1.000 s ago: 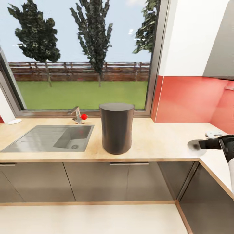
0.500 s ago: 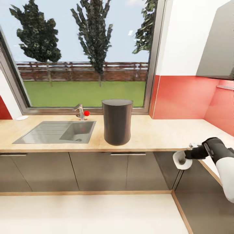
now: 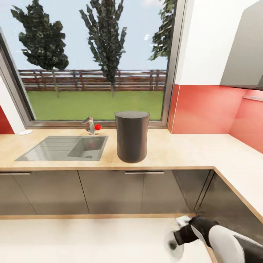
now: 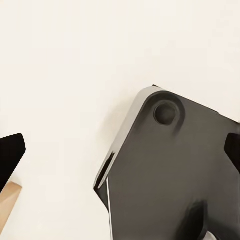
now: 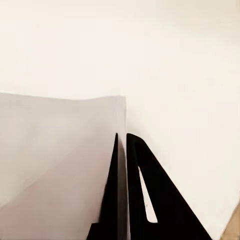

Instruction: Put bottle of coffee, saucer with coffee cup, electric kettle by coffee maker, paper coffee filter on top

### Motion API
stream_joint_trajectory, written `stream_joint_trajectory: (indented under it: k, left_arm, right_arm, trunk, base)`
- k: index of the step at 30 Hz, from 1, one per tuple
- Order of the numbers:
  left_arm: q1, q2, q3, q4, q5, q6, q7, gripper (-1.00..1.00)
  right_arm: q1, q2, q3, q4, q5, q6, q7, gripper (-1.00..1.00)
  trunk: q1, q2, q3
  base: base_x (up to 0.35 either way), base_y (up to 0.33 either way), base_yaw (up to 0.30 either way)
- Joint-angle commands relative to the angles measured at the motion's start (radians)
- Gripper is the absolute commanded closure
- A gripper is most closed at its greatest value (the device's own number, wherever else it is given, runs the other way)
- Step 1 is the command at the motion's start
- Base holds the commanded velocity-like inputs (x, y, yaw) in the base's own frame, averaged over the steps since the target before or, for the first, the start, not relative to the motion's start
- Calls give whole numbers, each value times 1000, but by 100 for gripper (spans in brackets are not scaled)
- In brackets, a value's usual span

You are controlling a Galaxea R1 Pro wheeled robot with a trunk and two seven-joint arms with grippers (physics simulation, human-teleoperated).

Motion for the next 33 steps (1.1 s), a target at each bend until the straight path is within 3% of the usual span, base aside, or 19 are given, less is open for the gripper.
stream_joint_trajectory:
  k: [1, 3, 7, 11, 14, 21, 22, 26, 33]
  left_arm:
    - [0, 0, -2, -1, 8, -2, -5, -100]
    - [0, 3, -2, -3, 9, -1, -5, -100]
    - [0, 1, -2, -30, 6, 4, -5, -100]
    - [0, 2, -2, -42, 7, 17, -5, -100]
    - [0, -1, -2, -38, 9, 21, -5, -100]
    - [0, -10, -2, -35, 1, 18, -5, -100]
    - [0, -57, -9, -35, -3, 20, -5, -100]
    - [1, -60, -11, -35, -3, 20, -5, -100]
    - [1, -59, -11, -35, -3, 22, -5, -100]
  right_arm:
    - [46, 14, -11, 1, 0, -32, -17, 100]
    - [175, 36, -11, 2, -1, -179, -101, 100]
    - [350, 40, -11, 2, -1, -376, -177, 100]
    - [459, 32, -10, 2, 2, -462, -208, 100]
    - [521, 8, -10, 2, 1, -504, -224, 100]
    - [554, -12, -11, 2, -4, -571, -243, 100]
    - [556, -12, -10, 2, -3, -574, -246, 100]
    - [557, -8, -11, -2, -1, -571, -254, 100]
    - [557, 9, -6, -11, 15, -563, -340, 100]
  trunk:
    - [1, -2, -2]
    - [1, -2, -2]
    - [1, -2, -2]
    - [1, -2, -2]
    - [1, -2, -2]
    - [1, -2, -2]
    - [1, -2, -2]
    - [1, -2, -2]
    - [1, -2, -2]
  base:
    - [0, 0, 0]
    - [0, 0, 0]
    - [0, 0, 0]
    - [0, 0, 0]
    - [0, 0, 0]
    - [0, 0, 0]
    - [0, 0, 0]
    - [0, 0, 0]
    - [0, 0, 0]
